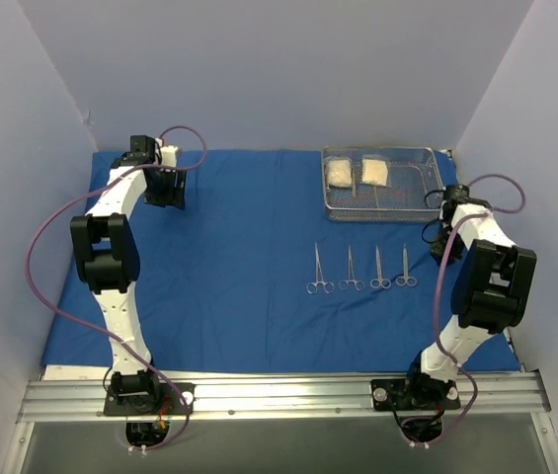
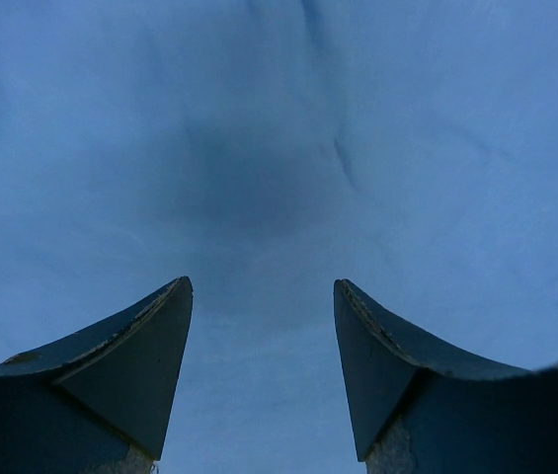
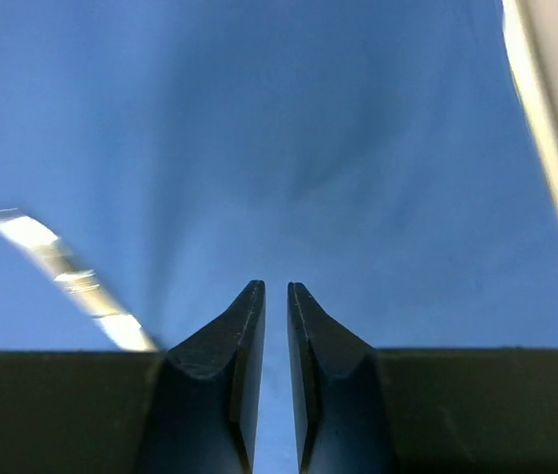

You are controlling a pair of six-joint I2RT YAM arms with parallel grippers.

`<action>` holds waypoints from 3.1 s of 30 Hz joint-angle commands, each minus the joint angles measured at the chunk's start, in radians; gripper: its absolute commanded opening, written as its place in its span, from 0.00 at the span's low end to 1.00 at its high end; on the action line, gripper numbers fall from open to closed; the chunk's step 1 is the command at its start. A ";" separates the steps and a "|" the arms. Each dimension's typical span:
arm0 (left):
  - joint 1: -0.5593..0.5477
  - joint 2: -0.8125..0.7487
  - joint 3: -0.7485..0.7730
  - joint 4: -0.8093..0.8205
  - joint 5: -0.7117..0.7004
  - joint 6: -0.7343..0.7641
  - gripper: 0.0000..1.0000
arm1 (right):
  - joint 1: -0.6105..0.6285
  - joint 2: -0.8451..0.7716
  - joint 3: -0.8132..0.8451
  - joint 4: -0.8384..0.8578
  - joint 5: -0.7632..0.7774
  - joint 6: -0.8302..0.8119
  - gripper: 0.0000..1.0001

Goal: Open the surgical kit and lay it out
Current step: Smooth out the surgical kit at the center of the board.

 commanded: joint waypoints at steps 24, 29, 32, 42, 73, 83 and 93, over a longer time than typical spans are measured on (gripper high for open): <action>0.008 0.098 -0.063 0.127 -0.174 -0.086 0.68 | -0.359 -0.058 -0.322 0.072 0.018 0.254 0.11; 0.005 0.091 -0.060 0.133 -0.144 -0.063 0.70 | -0.354 -0.120 -0.258 0.050 0.010 0.249 0.34; 0.005 0.091 -0.060 0.133 -0.145 -0.061 0.70 | -0.328 -0.138 -0.241 0.040 -0.017 0.261 0.39; 0.006 0.091 -0.066 0.137 -0.142 -0.061 0.70 | -0.262 -0.064 -0.336 0.118 -0.036 0.349 0.07; 0.037 0.110 -0.057 0.147 -0.136 -0.066 0.70 | -0.205 -0.299 -0.270 0.170 -0.094 0.297 0.42; 0.037 0.110 -0.048 0.142 -0.136 -0.063 0.70 | -0.161 -0.112 -0.359 0.216 -0.152 0.303 0.45; 0.042 0.111 -0.043 0.139 -0.136 -0.061 0.70 | -0.176 -0.057 -0.405 0.211 -0.125 0.349 0.01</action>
